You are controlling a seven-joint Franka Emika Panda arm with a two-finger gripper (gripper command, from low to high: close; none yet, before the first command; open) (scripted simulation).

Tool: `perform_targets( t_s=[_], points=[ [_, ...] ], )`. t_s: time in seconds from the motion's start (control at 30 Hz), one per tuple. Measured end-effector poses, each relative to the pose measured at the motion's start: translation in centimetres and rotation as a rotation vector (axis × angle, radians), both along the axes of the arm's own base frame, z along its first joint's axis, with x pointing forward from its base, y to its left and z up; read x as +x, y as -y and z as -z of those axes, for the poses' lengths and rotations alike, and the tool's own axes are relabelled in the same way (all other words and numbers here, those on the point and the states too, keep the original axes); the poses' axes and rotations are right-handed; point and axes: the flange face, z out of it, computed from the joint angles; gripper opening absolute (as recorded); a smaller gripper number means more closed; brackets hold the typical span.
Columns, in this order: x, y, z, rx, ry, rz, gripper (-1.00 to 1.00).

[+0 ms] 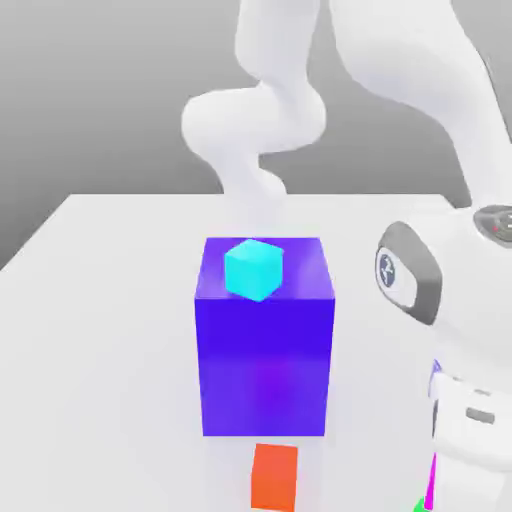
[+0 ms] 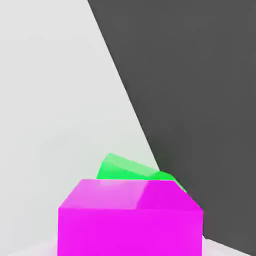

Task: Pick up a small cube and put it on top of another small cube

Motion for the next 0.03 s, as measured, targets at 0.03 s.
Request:
perform_targets(
  t_s=[0.03],
  points=[
    [0.00, 0.00, 0.00, 0.000, 0.000, 0.000, 1.00]
  ],
)
